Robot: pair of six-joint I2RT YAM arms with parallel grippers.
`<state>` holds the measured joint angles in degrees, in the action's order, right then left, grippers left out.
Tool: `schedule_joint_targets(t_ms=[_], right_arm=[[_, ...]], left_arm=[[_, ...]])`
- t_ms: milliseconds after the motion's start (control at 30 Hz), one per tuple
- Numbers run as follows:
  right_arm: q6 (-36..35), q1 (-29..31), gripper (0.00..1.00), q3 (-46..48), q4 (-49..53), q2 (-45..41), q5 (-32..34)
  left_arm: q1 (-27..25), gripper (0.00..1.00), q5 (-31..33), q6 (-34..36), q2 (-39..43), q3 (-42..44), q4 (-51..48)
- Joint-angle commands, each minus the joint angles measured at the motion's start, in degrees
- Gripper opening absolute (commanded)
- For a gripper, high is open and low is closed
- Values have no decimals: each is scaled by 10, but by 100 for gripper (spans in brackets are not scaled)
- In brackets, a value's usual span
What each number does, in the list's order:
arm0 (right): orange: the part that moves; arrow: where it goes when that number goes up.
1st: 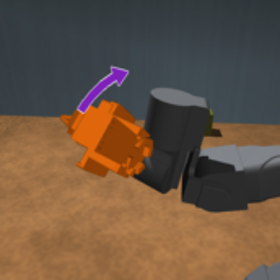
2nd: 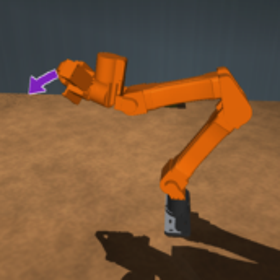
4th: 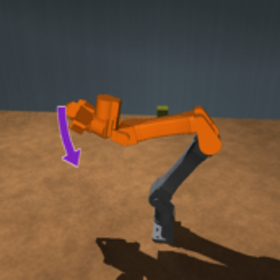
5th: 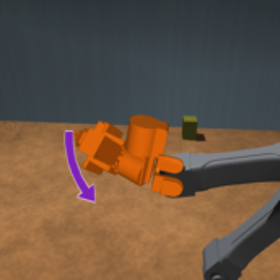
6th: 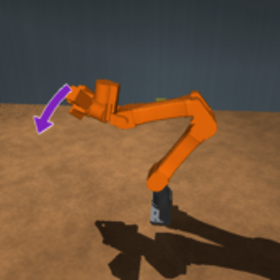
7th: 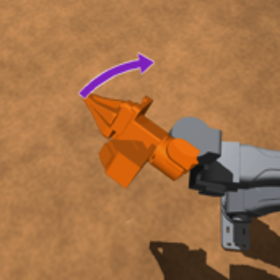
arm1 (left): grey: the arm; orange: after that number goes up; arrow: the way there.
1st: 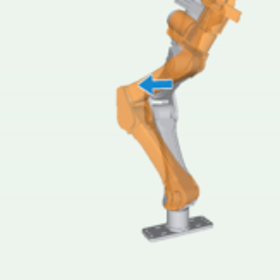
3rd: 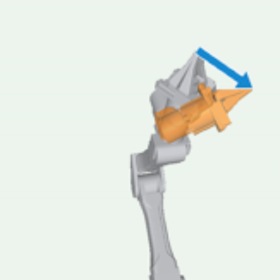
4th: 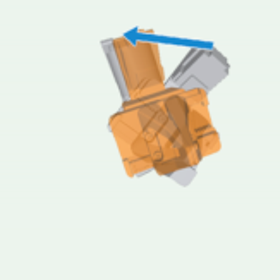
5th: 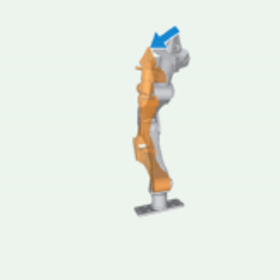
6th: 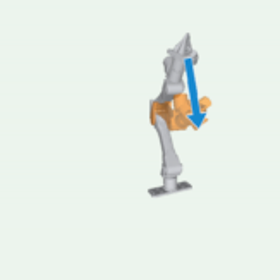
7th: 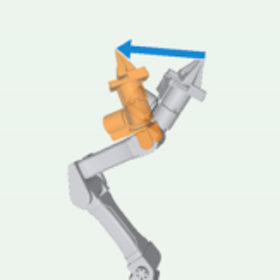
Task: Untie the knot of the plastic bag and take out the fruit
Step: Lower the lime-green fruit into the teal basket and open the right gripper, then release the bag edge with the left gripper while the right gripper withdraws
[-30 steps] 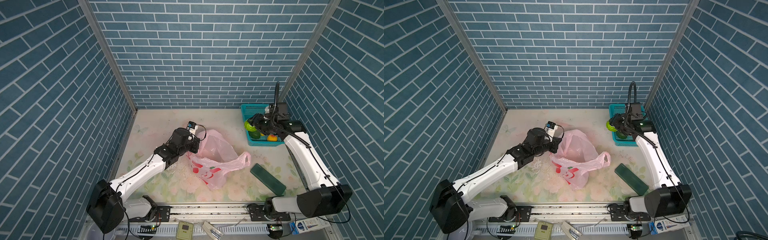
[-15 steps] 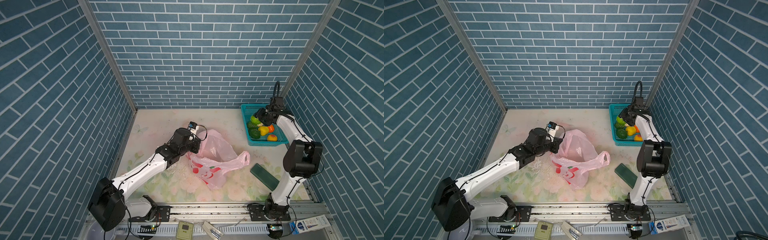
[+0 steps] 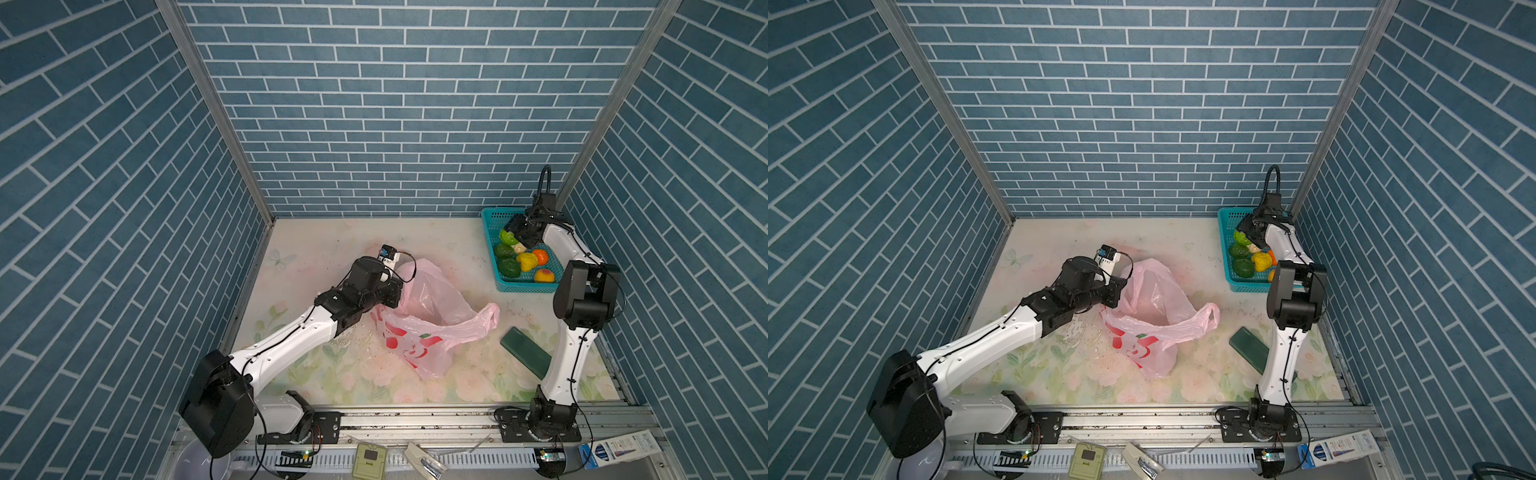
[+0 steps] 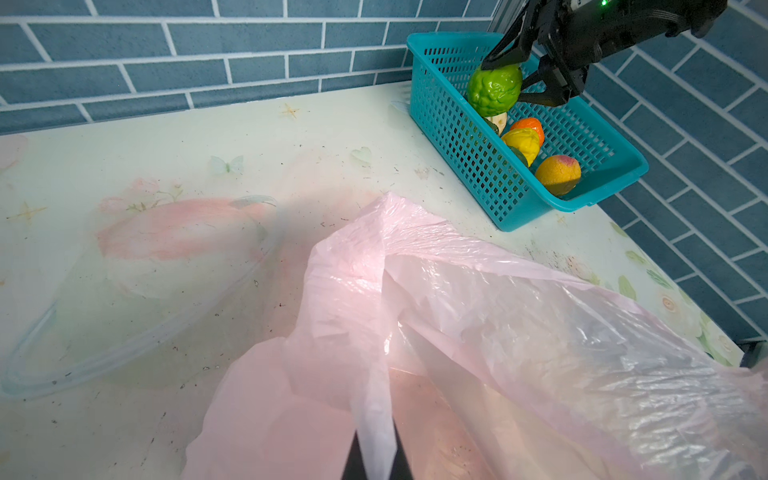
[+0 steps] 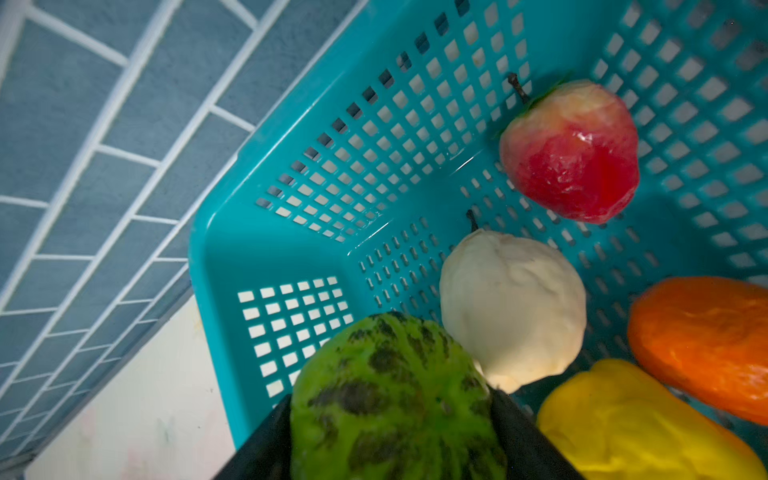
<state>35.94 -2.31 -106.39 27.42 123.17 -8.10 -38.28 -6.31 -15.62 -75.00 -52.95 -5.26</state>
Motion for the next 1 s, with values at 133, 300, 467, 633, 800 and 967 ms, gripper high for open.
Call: schedule_joint_targets(t_ms=[133,300,467,633,800,967], right_arm=[[-6,-2,80,6,-3,-42,14],[-12,-1,84,21,-3,-62,16],[-14,-1,86,41,-4,-87,13],[-13,3,86,90,-7,-138,-2],[-9,15,86,192,-19,-232,-21],[5,41,86,316,-24,-342,-25]], left_arm=[[-3,0,0,11,-9,-13,10],[-3,0,-2,13,-12,-13,13],[-3,0,-1,13,-12,-12,14],[-2,0,8,11,-10,-9,19],[1,0,33,15,-25,-22,31],[22,0,36,26,-71,-62,62]])
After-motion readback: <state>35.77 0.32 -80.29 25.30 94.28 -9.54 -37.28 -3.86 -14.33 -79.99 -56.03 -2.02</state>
